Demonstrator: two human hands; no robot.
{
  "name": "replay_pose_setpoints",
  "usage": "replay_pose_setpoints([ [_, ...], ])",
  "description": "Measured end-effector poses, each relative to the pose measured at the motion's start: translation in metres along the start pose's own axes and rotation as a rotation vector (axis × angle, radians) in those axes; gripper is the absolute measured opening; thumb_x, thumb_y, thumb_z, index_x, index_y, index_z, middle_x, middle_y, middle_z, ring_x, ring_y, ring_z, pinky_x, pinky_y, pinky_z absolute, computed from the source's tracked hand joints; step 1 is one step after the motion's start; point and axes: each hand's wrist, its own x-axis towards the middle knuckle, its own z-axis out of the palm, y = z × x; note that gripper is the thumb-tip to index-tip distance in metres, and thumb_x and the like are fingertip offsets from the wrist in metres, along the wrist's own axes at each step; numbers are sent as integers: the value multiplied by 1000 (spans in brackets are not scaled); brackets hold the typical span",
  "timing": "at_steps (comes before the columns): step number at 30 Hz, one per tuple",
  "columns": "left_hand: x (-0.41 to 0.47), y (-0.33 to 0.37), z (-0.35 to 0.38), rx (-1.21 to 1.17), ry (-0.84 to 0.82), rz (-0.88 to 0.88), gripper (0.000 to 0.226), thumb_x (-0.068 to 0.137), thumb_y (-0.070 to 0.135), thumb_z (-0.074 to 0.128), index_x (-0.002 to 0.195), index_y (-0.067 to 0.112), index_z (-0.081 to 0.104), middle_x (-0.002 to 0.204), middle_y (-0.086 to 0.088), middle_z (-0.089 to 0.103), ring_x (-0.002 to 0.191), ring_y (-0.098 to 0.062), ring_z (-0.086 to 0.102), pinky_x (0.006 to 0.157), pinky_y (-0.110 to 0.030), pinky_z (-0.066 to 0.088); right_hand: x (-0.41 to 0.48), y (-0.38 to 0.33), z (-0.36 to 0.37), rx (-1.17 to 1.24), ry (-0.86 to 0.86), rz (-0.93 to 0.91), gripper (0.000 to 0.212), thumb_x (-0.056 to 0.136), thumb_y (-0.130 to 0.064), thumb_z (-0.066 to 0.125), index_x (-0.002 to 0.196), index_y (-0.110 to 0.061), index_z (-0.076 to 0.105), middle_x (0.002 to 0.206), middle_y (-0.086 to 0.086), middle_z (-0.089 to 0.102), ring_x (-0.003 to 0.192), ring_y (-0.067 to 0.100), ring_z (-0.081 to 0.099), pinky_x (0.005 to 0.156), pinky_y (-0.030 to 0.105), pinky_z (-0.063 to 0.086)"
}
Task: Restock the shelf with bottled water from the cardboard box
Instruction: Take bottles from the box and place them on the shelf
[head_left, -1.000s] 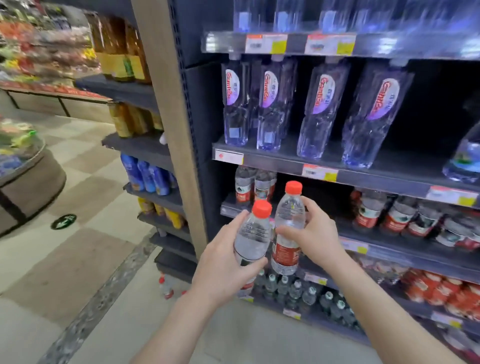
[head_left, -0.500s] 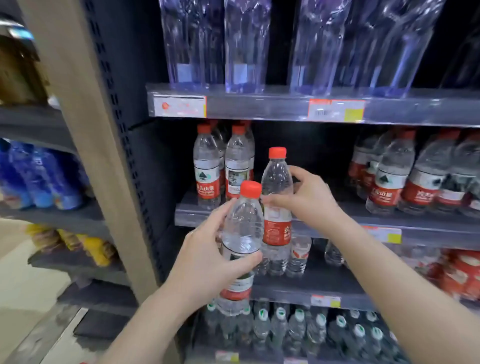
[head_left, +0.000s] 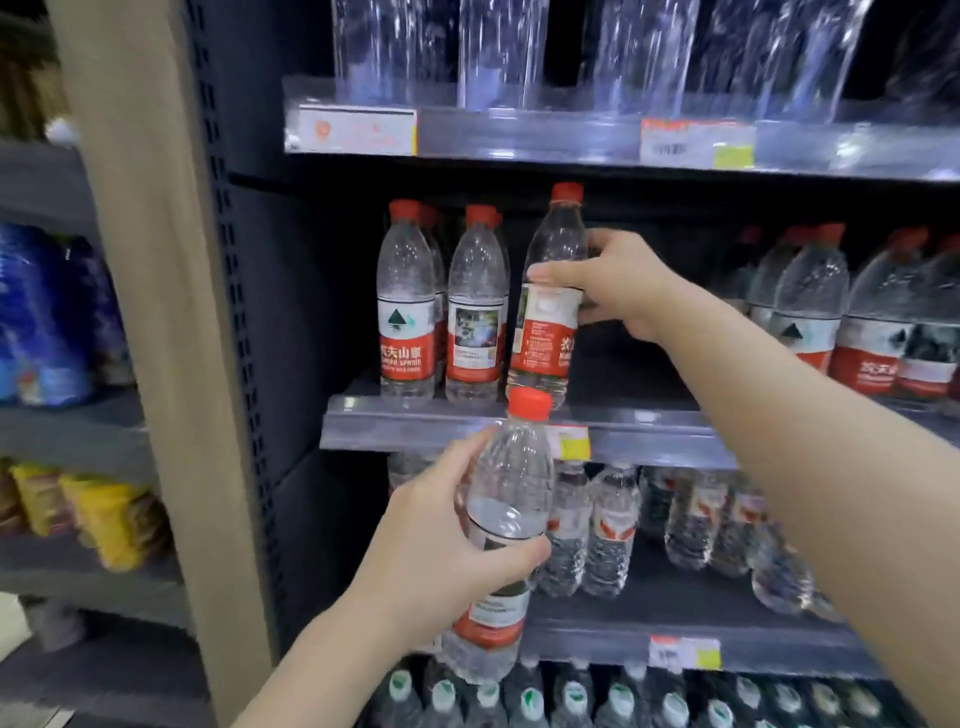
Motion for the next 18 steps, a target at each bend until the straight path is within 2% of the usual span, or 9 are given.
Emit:
replay_pose_setpoints([
  [3, 14, 1, -2, -19, -26, 9, 93, 65, 59, 92, 142, 68, 41, 126, 40, 65, 112, 13, 66, 90, -18, 54, 22, 2, 9, -67, 26, -14, 48, 68, -21, 96, 109, -22, 71, 96, -2, 80, 84, 18, 79, 66, 37, 64],
  [6, 27, 0, -3, -40, -56, 10, 92, 64, 54, 94, 139, 71, 42, 119, 37, 70, 106, 9, 71, 81, -12, 58, 39, 15, 16, -148, 42, -49, 44, 64, -24, 96, 98, -32, 69, 103, -1, 79, 93, 20, 77, 81, 43, 65],
  [9, 32, -1, -2, -80, -58, -1, 91, 61, 52, 95, 135, 71, 46, 115, 33, 73, 103, 6, 72, 84, -6, 55, 51, 37, 16, -133, 89, -50, 44, 64, -23, 96, 93, -36, 65, 104, -4, 77, 96, 17, 75, 88, 42, 63],
  [12, 33, -2, 4, -108, -42, -7, 90, 60, 49, 96, 134, 70, 49, 116, 32, 73, 106, 8, 71, 86, -1, 49, 62, 54, 13, -60, 115, -23, 51, 68, -20, 96, 108, -30, 66, 109, -4, 75, 100, 16, 73, 92, 39, 61],
  [15, 32, -2, 9, -123, -74, -41, 87, 62, 42, 97, 132, 68, 52, 116, 28, 75, 105, 4, 73, 85, -8, 55, 71, 62, 9, -82, 92, -28, 50, 73, -22, 93, 112, -29, 64, 111, -2, 74, 101, 18, 72, 91, 36, 60],
  [18, 32, -4, 9, -97, -131, -57, 91, 62, 42, 98, 136, 65, 50, 118, 24, 76, 107, 0, 74, 85, -26, 64, 80, 68, 7, -138, 56, -43, 55, 76, -27, 91, 125, -26, 65, 116, -4, 72, 102, 17, 70, 91, 32, 58],
])
